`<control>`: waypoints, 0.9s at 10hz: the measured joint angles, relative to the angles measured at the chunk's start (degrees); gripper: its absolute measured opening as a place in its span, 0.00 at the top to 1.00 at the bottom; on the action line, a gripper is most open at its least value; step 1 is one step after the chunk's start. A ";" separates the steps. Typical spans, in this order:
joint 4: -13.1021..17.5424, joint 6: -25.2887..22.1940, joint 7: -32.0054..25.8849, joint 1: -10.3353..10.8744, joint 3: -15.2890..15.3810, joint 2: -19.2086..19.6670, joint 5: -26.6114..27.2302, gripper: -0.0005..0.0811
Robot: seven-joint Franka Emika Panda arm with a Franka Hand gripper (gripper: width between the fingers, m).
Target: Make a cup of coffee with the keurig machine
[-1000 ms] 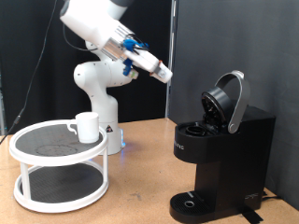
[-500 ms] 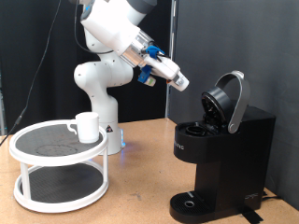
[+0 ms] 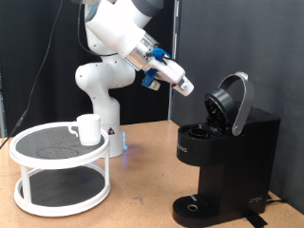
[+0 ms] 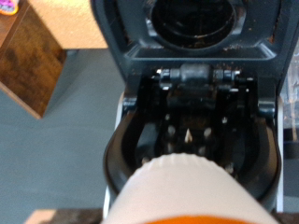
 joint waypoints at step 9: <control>1.65 3.08 3.00 0.09 3.55 8.35 -1.52 0.64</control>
